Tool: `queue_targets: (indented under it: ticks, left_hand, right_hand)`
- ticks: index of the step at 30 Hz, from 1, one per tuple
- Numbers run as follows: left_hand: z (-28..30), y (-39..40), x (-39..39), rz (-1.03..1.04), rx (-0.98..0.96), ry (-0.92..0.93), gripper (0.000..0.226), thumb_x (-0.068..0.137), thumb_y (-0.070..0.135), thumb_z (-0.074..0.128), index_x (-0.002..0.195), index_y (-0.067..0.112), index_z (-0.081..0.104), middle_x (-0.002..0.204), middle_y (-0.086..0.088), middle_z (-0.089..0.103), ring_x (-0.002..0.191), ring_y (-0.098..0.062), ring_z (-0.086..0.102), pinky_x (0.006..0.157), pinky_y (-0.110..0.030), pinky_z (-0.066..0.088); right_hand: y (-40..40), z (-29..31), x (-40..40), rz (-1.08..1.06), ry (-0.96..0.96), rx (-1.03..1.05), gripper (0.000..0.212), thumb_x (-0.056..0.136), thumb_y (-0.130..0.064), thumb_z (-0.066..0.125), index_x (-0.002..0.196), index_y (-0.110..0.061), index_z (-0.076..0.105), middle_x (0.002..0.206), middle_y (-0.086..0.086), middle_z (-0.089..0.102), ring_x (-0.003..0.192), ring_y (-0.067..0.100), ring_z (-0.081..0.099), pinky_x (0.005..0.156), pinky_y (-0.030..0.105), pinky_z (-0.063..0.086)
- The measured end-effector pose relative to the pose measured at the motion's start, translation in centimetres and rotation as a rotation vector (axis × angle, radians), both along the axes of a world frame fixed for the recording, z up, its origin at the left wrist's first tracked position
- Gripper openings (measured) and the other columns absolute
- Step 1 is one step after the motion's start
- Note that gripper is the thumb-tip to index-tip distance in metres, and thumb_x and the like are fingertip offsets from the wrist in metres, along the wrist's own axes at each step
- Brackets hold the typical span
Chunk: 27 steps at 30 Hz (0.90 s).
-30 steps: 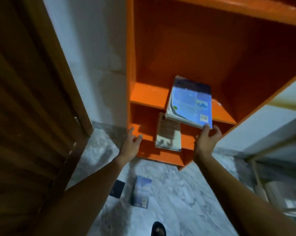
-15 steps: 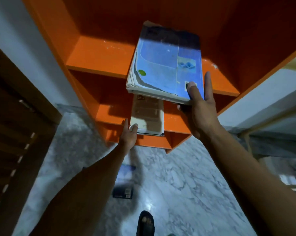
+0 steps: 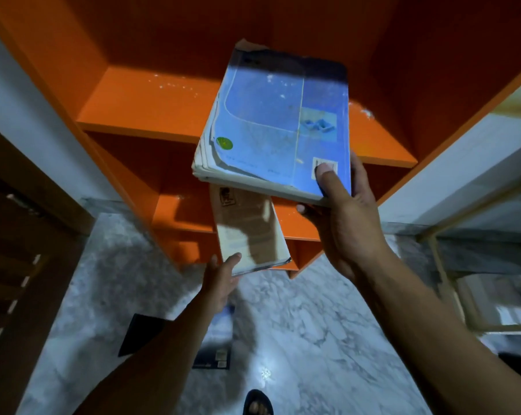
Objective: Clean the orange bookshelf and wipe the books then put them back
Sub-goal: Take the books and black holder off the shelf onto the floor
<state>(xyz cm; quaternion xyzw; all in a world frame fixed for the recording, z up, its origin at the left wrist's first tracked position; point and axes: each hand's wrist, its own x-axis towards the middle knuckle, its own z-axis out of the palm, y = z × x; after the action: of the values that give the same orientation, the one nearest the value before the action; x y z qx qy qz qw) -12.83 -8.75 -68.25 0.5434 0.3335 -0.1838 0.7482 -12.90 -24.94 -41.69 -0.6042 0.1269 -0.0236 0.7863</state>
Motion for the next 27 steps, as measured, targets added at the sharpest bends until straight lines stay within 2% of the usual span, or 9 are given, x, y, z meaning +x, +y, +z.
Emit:
queue_targets:
  ticks: [2, 4, 6, 9, 13, 16, 19, 23, 27]
  left_hand:
    - [-0.1, 0.1, 0.0, -0.095, -0.086, 0.049, 0.040, 0.084, 0.027, 0.074, 0.122, 0.023, 0.062, 0.121, 0.001, 0.071, 0.111, -0.024, 0.066, 0.090, -0.039, 0.049]
    - [0.1, -0.2, 1.0, -0.046, -0.096, 0.040, 0.051, 0.075, 0.035, 0.081, 0.121, 0.017, 0.066, 0.125, -0.007, 0.069, 0.110, -0.027, 0.066, 0.097, -0.042, 0.049]
    - [1.1, -1.0, 2.2, 0.028, 0.065, 0.049, 0.062, 0.081, 0.038, 0.079, 0.130, 0.007, 0.059, 0.135, -0.012, 0.060, 0.120, -0.028, 0.058, 0.095, -0.033, 0.044]
    - [1.8, -1.9, 2.0, 0.051, 0.250, 0.015, 0.074, 0.084, 0.040, 0.076, 0.140, 0.002, 0.046, 0.144, -0.012, 0.048, 0.132, -0.028, 0.045, 0.103, -0.035, 0.036]
    - [2.2, -0.6, -0.3, 0.061, 0.262, -0.105, 0.031, 0.084, 0.032, 0.077, 0.101, 0.009, 0.066, 0.105, -0.010, 0.072, 0.088, -0.022, 0.067, 0.070, -0.027, 0.050]
    - [2.6, 1.6, -3.2, -0.005, 0.185, -0.137, 0.010, 0.090, 0.027, 0.071, 0.098, 0.022, 0.068, 0.106, -0.005, 0.074, 0.095, -0.022, 0.070, 0.076, -0.035, 0.058]
    - [2.0, 3.8, -5.9, -0.047, 0.188, -0.070, 0.018, 0.090, 0.038, 0.070, 0.100, 0.023, 0.066, 0.104, -0.004, 0.073, 0.095, -0.023, 0.070, 0.084, -0.043, 0.058]
    - [1.8, 7.4, -9.1, -0.029, 0.182, -0.066, 0.045, 0.082, 0.049, 0.074, 0.110, 0.014, 0.066, 0.101, -0.007, 0.074, 0.096, -0.028, 0.070, 0.073, -0.036, 0.058]
    - [2.0, 11.4, -11.3, -0.094, 0.274, -0.043, 0.047, 0.085, 0.046, 0.071, 0.118, 0.015, 0.060, 0.103, -0.007, 0.072, 0.093, -0.027, 0.071, 0.069, -0.040, 0.060]
  right_hand:
    - [0.0, 0.6, -0.2, 0.039, 0.044, 0.041, 0.050, 0.096, -0.012, 0.059, 0.142, -0.025, 0.043, 0.121, 0.004, 0.069, 0.088, 0.017, 0.072, 0.068, 0.033, 0.056]
    - [-0.1, 1.0, -0.4, 0.063, 0.075, 0.085, 0.048, 0.095, -0.008, 0.060, 0.138, -0.022, 0.045, 0.115, 0.005, 0.071, 0.085, 0.017, 0.073, 0.071, 0.035, 0.058]
    - [0.0, 1.2, -0.7, 0.074, 0.096, 0.107, 0.046, 0.094, -0.007, 0.061, 0.136, -0.018, 0.046, 0.116, 0.007, 0.071, 0.087, 0.019, 0.073, 0.076, 0.038, 0.060]
    - [0.3, 1.3, -1.1, 0.119, 0.149, 0.101, 0.040, 0.093, -0.007, 0.062, 0.131, -0.015, 0.052, 0.117, 0.007, 0.071, 0.092, 0.021, 0.072, 0.082, 0.040, 0.059]
    - [0.6, 2.6, 0.3, 0.197, 0.254, 0.159, 0.020, 0.095, -0.018, 0.062, 0.114, -0.015, 0.066, 0.103, 0.002, 0.076, 0.087, 0.020, 0.074, 0.072, 0.037, 0.062]
    - [1.7, 3.0, 1.2, 0.083, 0.237, 0.269, 0.030, 0.096, -0.018, 0.061, 0.126, -0.011, 0.063, 0.114, 0.008, 0.074, 0.097, 0.027, 0.074, 0.075, 0.041, 0.062]
    - [2.8, 1.9, 0.5, 0.034, 0.168, 0.275, 0.034, 0.098, -0.015, 0.059, 0.132, -0.012, 0.057, 0.121, 0.009, 0.071, 0.103, 0.030, 0.071, 0.082, 0.046, 0.060]
    - [4.3, -0.6, -2.0, 0.053, 0.066, 0.254, 0.041, 0.100, -0.012, 0.055, 0.140, -0.017, 0.047, 0.133, 0.009, 0.064, 0.113, 0.030, 0.067, 0.091, 0.050, 0.056]
    - [6.2, -3.6, -5.2, 0.086, 0.015, 0.215, 0.041, 0.100, -0.009, 0.053, 0.141, -0.011, 0.046, 0.137, 0.014, 0.059, 0.123, 0.034, 0.060, 0.103, 0.060, 0.045]
